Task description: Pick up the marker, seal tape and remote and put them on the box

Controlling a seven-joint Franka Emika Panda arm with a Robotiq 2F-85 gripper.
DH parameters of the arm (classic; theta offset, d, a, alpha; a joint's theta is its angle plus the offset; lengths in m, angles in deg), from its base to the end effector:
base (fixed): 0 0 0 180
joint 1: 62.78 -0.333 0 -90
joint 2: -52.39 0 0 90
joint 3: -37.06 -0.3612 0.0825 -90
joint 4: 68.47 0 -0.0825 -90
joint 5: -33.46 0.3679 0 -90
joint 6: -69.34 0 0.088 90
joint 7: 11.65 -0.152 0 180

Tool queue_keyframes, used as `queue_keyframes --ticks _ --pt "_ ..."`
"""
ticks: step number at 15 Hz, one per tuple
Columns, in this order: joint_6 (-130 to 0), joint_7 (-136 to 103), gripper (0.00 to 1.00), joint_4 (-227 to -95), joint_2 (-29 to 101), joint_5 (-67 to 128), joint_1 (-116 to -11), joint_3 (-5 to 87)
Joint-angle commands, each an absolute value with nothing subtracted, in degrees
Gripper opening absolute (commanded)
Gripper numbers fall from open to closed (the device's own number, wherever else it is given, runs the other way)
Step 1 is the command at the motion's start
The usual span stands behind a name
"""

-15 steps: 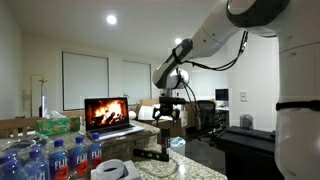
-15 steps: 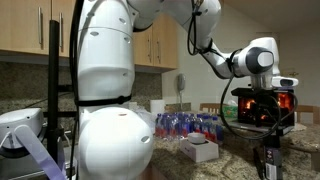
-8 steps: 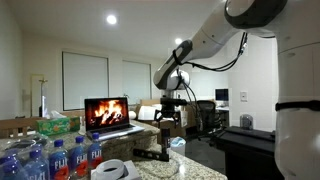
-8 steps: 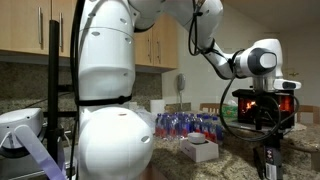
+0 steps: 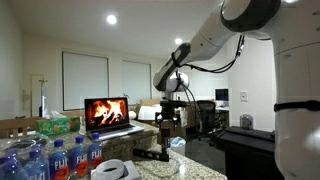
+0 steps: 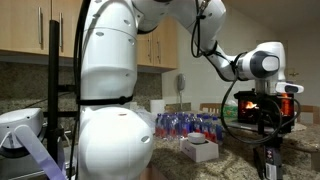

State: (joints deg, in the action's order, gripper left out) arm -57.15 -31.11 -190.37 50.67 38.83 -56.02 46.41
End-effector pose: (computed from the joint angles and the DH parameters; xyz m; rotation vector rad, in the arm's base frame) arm 0.5217 -0.1434 0.4096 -2.8946 1.0149 -0.0744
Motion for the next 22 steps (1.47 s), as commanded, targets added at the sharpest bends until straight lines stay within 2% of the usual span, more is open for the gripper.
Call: queue_keyframes --ticks 1,4,5,9,14,22 --pt "-55.9 -29.3 0.54 -188.5 49.2 40.8 -55.2 46.2" --pt "-55.9 -29.4 0.34 -187.9 48.6 40.5 -55.3 46.2" --pt "-55.9 -29.4 0.31 -187.7 48.6 40.4 -55.3 46.2" --pt "-55.6 -29.2 0.31 -187.8 49.4 39.5 -55.6 46.0" --pt "-53.1 -25.2 0.31 -189.2 56.6 32.2 -56.4 45.1" --pt "-38.3 -7.6 0.31 -186.3 69.8 30.4 -59.3 41.7"
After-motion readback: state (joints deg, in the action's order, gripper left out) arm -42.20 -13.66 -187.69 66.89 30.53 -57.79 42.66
